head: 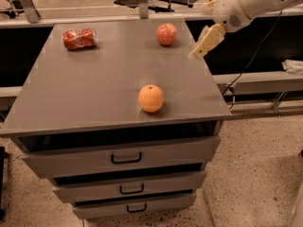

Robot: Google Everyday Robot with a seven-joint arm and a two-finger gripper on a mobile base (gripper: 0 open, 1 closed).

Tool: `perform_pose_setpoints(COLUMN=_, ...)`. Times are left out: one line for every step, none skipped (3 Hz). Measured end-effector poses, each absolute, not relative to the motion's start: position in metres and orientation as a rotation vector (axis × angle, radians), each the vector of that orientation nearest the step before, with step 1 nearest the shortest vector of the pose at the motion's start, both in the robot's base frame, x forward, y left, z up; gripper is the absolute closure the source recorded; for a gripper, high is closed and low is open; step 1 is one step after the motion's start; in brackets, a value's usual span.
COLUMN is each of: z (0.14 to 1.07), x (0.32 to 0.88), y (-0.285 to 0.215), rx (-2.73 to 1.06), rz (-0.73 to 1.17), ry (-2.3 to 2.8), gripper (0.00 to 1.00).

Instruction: Pick apple

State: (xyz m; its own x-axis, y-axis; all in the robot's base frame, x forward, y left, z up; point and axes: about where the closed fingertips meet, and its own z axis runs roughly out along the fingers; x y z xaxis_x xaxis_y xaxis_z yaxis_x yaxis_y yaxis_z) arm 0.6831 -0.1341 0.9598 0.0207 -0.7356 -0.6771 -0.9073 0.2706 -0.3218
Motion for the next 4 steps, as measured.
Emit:
perform_pose_setpoints(z=0.943, x=0.721, y=-0.124, rx=-1.329, rz=0.327, ry=1.741, gripper=0.00)
perform_pose_setpoints(z=0.927, x=0.759, y=-0.109, rx=-1.169, rz=0.403, ry=1.723, gripper=0.00)
perform_pose_setpoints(z=0.918, x=0.789, y=-0.099, rx=-1.056, rz=0.470, ry=1.706, gripper=0.00)
perform_pose_setpoints(z=0.910, x=0.811, y=-0.091, rx=-0.979, rz=0.520, ry=1.695, gripper=0.00)
